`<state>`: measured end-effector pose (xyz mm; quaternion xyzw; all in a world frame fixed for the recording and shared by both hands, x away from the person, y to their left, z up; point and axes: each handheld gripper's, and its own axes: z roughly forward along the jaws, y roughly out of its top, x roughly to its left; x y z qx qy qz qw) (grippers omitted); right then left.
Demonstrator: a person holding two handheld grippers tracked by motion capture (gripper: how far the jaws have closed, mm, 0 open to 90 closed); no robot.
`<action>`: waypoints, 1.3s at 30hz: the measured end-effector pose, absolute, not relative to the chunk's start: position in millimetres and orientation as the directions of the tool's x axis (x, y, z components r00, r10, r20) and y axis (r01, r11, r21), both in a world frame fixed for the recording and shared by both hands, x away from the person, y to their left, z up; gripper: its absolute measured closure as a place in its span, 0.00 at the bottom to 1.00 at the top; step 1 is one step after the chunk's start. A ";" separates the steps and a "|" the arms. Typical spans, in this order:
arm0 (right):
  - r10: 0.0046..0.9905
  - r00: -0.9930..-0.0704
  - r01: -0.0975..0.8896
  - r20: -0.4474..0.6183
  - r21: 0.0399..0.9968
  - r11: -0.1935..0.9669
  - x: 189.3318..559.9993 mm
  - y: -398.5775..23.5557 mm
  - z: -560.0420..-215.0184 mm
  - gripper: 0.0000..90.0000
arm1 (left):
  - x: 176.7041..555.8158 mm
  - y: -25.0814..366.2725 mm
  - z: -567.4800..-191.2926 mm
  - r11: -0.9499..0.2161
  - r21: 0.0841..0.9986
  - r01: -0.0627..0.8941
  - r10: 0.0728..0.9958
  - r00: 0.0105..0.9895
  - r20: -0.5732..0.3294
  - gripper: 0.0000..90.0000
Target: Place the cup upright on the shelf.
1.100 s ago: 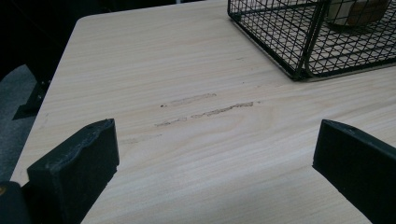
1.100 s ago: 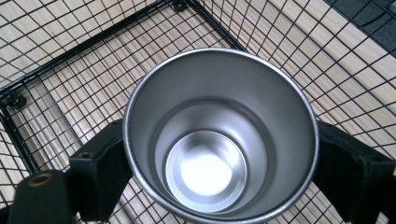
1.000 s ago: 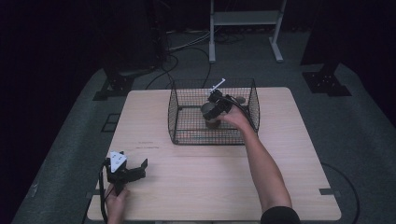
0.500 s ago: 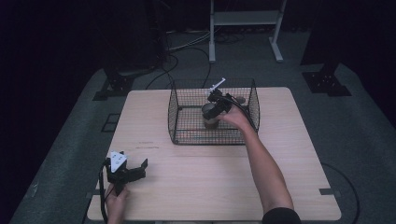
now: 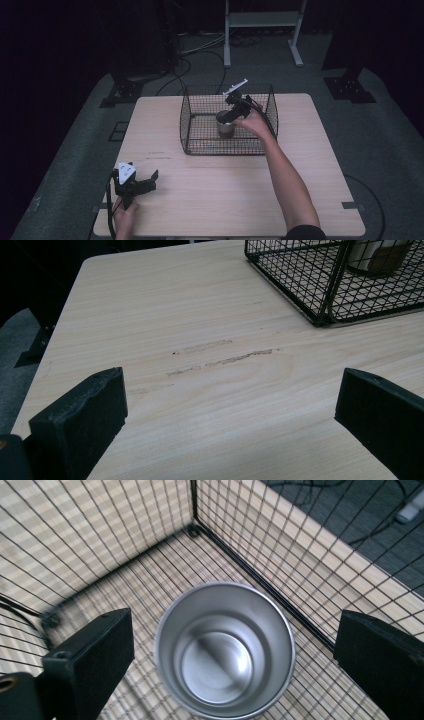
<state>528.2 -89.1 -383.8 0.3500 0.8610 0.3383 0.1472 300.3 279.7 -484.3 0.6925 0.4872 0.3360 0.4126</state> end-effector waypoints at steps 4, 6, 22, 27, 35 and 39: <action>0.693 -0.720 0.492 0.010 0.712 0.501 522.8 -91.0 -373.7 0.03 | 300.6 279.3 -484.5 -0.183 0.898 0.400 0.953 0.296 0.063 0.00; 0.687 -0.726 0.485 0.022 0.724 0.491 520.1 -92.7 -368.7 0.03 | 300.8 279.4 -484.7 -0.181 0.900 0.398 0.953 0.296 0.060 0.00; 0.656 -0.750 0.483 0.084 0.748 0.456 477.4 -119.4 -354.6 0.02 | 299.3 278.7 -484.7 -0.194 0.899 0.394 0.951 0.300 0.074 0.00; 0.653 -0.753 0.474 0.083 0.757 0.450 465.6 -131.6 -352.8 0.02 | 299.3 278.3 -484.7 -0.198 0.898 0.393 0.950 0.302 0.077 0.00; 0.660 -0.745 0.485 0.097 0.758 0.436 452.5 -152.5 -353.3 0.02 | 299.7 278.2 -484.9 -0.199 0.896 0.396 0.952 0.297 0.080 0.00; 0.655 -0.747 0.486 0.111 0.764 0.425 444.7 -160.2 -355.7 0.02 | 299.2 277.5 -485.0 -0.203 0.896 0.395 0.951 0.299 0.084 0.00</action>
